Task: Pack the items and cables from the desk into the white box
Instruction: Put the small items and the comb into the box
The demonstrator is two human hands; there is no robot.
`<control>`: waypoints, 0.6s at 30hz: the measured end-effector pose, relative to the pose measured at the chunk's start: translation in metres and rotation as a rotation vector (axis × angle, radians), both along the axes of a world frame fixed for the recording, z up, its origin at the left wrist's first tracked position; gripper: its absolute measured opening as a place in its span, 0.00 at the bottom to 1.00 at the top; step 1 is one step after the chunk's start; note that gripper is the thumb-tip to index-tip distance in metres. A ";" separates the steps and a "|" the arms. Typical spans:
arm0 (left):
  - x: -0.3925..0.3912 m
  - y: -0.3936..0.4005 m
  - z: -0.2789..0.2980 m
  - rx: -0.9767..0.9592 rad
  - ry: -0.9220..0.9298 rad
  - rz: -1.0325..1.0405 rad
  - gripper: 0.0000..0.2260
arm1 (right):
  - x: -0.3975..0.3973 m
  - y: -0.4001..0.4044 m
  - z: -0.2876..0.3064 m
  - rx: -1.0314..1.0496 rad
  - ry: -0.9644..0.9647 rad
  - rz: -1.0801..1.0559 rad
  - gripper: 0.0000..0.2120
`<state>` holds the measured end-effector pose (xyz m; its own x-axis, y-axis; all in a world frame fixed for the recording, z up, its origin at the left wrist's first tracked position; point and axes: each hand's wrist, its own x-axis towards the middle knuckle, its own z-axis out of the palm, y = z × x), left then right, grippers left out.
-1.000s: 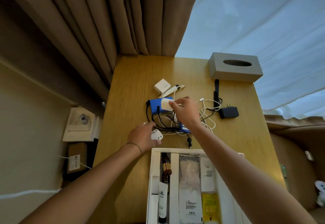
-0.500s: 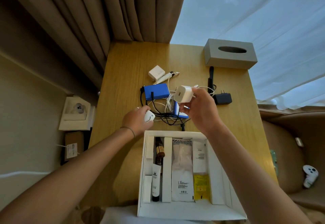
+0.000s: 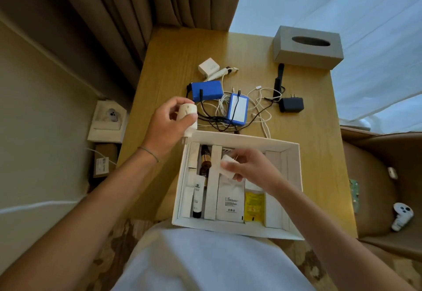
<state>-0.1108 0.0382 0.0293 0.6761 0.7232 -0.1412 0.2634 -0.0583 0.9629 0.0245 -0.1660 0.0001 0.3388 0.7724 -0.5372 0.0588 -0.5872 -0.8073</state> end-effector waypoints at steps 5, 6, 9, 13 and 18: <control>-0.012 -0.022 0.019 -0.097 -0.056 -0.069 0.14 | -0.015 -0.021 -0.033 -0.245 -0.272 0.226 0.20; -0.013 -0.027 0.019 -0.108 -0.052 -0.086 0.14 | -0.018 -0.024 -0.038 -0.282 -0.332 0.258 0.20; -0.010 -0.041 0.014 -0.123 -0.001 -0.136 0.13 | -0.029 -0.030 -0.050 -0.335 -0.407 0.312 0.18; -0.006 -0.056 0.004 -0.071 0.086 -0.190 0.10 | -0.045 -0.033 -0.061 -0.306 -0.469 0.369 0.18; -0.002 -0.073 -0.007 -0.059 0.137 -0.268 0.09 | -0.055 -0.037 -0.062 -0.269 -0.462 0.378 0.17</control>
<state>-0.1127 -0.0347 0.0228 0.8137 0.5091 -0.2804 0.3734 -0.0882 0.9235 -0.0306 -0.2025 -0.0621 0.3128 0.7424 -0.5925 0.6063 -0.6362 -0.4771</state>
